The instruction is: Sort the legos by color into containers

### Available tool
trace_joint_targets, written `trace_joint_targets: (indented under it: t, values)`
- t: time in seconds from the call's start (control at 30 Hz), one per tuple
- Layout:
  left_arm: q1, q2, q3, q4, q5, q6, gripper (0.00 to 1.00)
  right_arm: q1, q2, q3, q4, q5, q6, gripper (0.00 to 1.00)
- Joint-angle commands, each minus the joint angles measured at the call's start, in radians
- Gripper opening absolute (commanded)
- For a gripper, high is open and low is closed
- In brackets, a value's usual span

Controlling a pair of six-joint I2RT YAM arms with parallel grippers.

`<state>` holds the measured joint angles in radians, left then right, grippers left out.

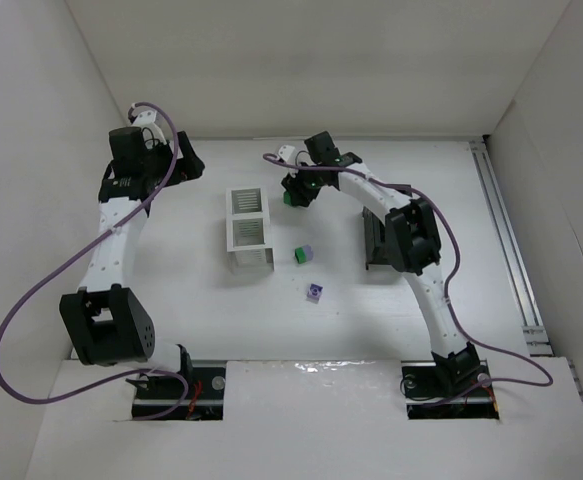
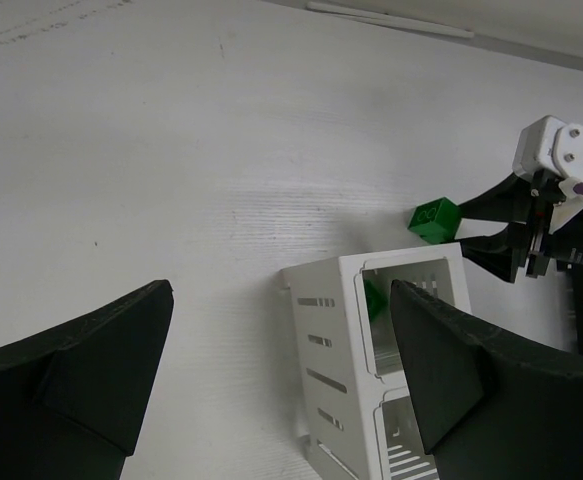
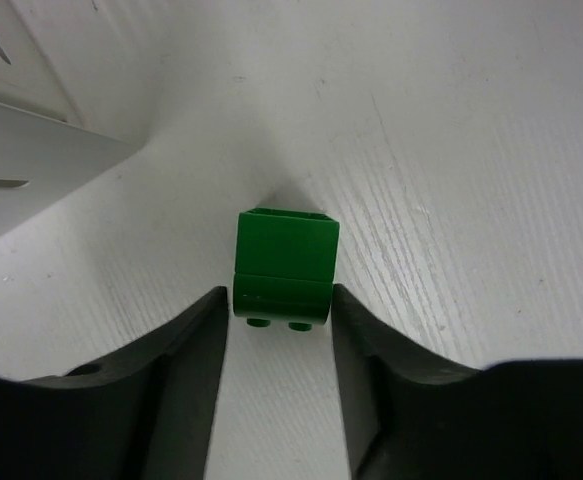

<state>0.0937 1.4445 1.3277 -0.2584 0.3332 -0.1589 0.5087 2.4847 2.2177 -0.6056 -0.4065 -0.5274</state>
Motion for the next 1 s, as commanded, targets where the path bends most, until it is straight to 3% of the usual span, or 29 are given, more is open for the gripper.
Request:
trace_joint_targets:
  t: [0.0, 0.1, 0.2, 0.27, 0.4, 0.5, 0.6, 0.77, 0.87, 0.97]
  values:
    - [0.006, 0.007, 0.008, 0.034, 0.013, -0.007, 0.87, 0.010, 0.033, 0.056, -0.029, 0.012, -0.008, 0.48]
    - [0.006, 0.007, 0.018, 0.034, 0.023, -0.007, 0.87, 0.010, 0.033, 0.056, -0.029, 0.012, -0.008, 0.38]
    - [0.006, 0.007, 0.018, 0.034, 0.062, 0.002, 0.84, -0.001, 0.033, 0.040, -0.029, 0.001, -0.008, 0.10]
    - [0.006, -0.004, 0.008, 0.048, 0.169, 0.036, 0.83, -0.016, -0.012, -0.007, 0.015, -0.035, -0.008, 0.00]
    - [0.006, -0.065, -0.079, 0.166, 0.365, 0.076, 0.84, -0.084, -0.168, -0.180, 0.105, -0.182, -0.008, 0.00]
    - [0.006, -0.085, -0.107, 0.220, 0.513, 0.107, 0.86, -0.168, -0.306, -0.262, 0.095, -0.378, -0.022, 0.00]
    - [0.006, -0.075, -0.069, 0.170, 0.647, 0.214, 0.86, -0.245, -0.426, -0.285, 0.031, -0.550, -0.090, 0.00]
    - [-0.061, -0.032, 0.014, 0.024, 0.777, 0.363, 0.84, -0.263, -0.489, -0.100, -0.435, -0.661, -0.357, 0.00]
    - [-0.124, -0.010, 0.042, 0.002, 0.809, 0.363, 0.84, -0.242, -0.521, -0.084, -0.554, -0.702, -0.387, 0.00]
    - [-0.187, -0.010, 0.051, 0.002, 0.810, 0.363, 0.83, -0.199, -0.572, -0.121, -0.563, -0.727, -0.387, 0.00]
